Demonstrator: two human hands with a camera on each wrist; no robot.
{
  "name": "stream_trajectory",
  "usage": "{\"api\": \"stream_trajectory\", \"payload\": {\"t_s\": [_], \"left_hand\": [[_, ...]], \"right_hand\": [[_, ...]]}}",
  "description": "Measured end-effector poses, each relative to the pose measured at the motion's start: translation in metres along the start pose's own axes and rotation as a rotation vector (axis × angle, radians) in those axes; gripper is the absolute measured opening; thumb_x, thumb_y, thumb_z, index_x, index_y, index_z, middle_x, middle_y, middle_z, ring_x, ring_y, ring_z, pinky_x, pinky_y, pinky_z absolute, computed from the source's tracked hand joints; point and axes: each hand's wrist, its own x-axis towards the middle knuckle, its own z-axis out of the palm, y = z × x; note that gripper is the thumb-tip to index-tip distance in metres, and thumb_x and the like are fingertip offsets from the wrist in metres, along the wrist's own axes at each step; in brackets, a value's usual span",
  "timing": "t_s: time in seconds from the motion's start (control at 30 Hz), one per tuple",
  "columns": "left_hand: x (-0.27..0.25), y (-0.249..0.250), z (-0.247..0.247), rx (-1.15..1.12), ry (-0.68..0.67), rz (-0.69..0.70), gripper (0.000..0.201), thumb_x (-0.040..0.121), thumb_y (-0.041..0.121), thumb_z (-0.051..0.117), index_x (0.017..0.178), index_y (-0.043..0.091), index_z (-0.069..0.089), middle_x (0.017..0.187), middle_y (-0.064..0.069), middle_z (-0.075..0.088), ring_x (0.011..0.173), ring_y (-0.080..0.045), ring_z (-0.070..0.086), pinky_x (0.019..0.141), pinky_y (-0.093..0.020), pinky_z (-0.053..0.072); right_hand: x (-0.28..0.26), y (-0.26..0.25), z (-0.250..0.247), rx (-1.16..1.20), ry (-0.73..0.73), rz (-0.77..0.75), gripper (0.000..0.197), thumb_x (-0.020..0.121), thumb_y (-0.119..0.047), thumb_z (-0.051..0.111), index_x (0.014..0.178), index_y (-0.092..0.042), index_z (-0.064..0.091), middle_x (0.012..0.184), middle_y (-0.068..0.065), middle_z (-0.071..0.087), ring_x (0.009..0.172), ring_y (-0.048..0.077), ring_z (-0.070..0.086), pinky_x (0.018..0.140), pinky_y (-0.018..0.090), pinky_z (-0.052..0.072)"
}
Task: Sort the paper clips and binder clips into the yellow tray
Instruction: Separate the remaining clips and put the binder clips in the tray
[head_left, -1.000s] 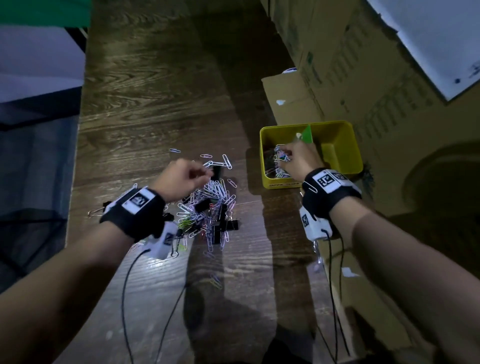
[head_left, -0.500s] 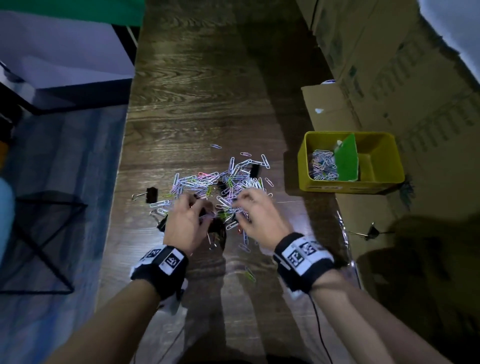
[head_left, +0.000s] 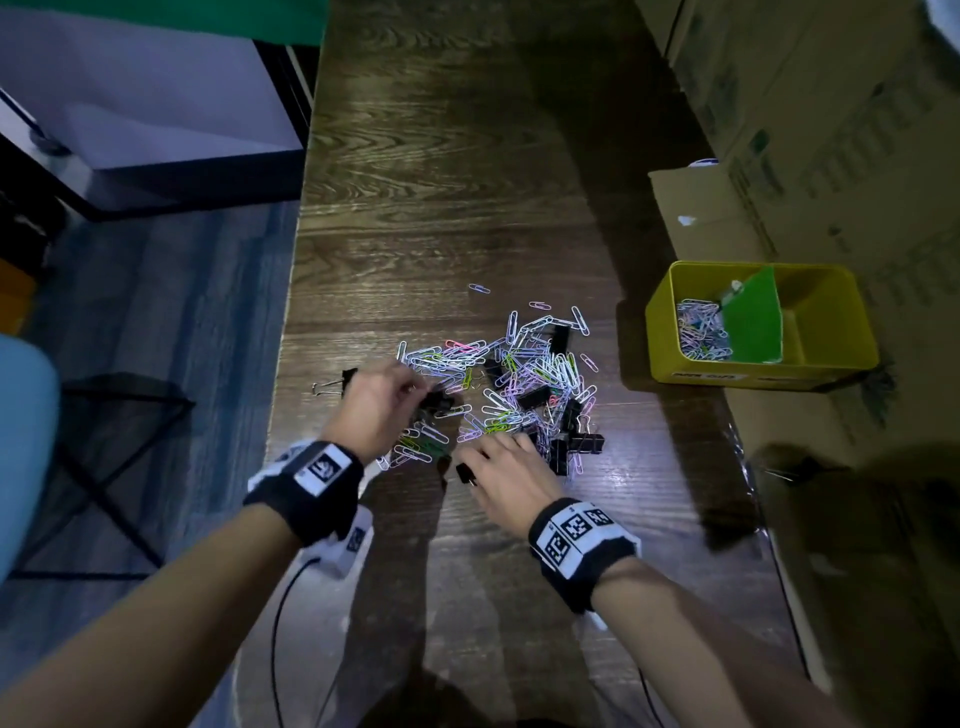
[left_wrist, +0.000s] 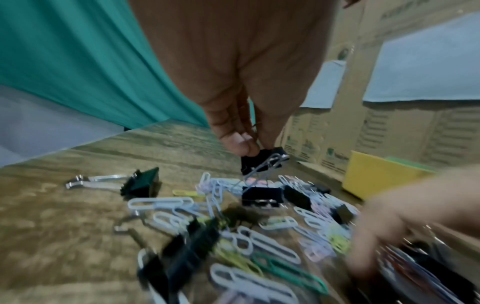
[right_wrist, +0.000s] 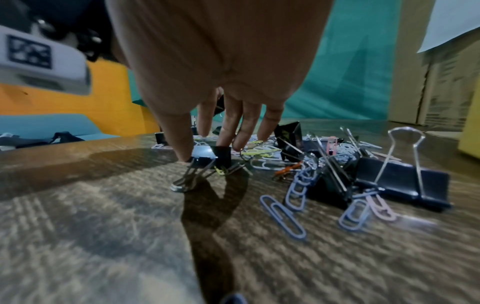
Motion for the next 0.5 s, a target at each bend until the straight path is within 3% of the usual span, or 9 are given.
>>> {"api": "stream_trajectory", "payload": {"t_s": [0.2,0.37,0.5], "left_hand": [[0.048,-0.032,-0.027,-0.007,0.038,-0.128,0.008,0.085,0.009,0.064,0.089,0.005,0.069,0.089,-0.012,0.069,0.075,-0.019,0.058,0.071,-0.025,0.045],[0.078,-0.048,-0.032,-0.009,-0.001,-0.102,0.009,0.085,0.008,0.063,0.092,0.005,0.068,0.092,-0.013,0.070,0.079,-0.021,0.061,0.073,-0.025,0.045],[0.084,-0.057,-0.033,-0.048,-0.055,-0.084,0.015,0.084,0.008,0.064,0.099,0.009,0.067,0.102,-0.011,0.069,0.091,-0.025,0.065,0.083,-0.028,0.048]], "right_hand": [[0.005,-0.002,0.002,-0.076,-0.029,0.033,0.030,0.084,-0.013,0.055,0.114,-0.014,0.058,0.119,0.010,0.057,0.114,0.028,0.046,0.095,0.042,0.032],[0.012,-0.005,-0.004,-0.062,-0.061,0.093,0.024,0.083,-0.019,0.056,0.106,-0.018,0.061,0.113,0.006,0.057,0.109,0.025,0.048,0.092,0.042,0.029],[0.029,-0.009,-0.014,-0.035,-0.021,0.103,0.024,0.085,-0.028,0.054,0.107,-0.018,0.061,0.113,0.006,0.057,0.110,0.024,0.049,0.094,0.041,0.031]]}}
